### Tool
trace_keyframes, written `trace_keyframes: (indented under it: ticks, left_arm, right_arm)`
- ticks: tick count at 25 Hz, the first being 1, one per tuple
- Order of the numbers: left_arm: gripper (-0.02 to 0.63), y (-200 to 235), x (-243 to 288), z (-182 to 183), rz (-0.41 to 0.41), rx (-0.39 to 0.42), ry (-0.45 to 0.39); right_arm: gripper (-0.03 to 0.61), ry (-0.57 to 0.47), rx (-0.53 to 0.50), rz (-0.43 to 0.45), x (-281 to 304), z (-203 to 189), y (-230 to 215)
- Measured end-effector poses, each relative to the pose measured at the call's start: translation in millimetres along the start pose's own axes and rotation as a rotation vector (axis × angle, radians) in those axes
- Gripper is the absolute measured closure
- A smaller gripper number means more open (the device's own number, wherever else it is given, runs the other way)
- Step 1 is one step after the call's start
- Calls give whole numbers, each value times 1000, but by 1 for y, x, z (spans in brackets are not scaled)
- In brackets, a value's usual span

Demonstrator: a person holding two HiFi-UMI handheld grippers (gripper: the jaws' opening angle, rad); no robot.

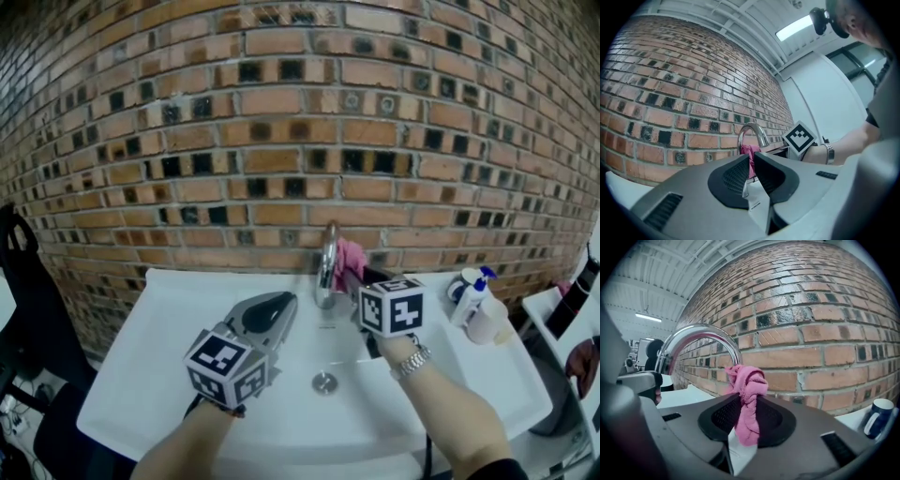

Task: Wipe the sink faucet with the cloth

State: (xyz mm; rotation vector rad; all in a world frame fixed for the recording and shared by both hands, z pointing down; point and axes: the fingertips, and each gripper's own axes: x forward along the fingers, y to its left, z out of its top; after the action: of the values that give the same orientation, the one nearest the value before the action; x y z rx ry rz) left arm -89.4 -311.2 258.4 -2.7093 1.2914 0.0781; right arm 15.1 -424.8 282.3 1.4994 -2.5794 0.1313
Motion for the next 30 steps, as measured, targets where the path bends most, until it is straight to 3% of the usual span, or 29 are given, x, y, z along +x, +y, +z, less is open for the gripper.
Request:
trace_keyframes:
  ticks: [6,21,30]
  left_arm:
    - [577,-11,-11,-2,-3,11,50]
    - [609,-90,-88,9,1,28,3]
    - [611,-129,-102,19,-38,53,-26]
  right_arm:
    - [488,-10,29,23,-39,-10,9]
    - [480,-106,18,102,-168,-26,63]
    - [482,-141,12,111,-211,-33,79]
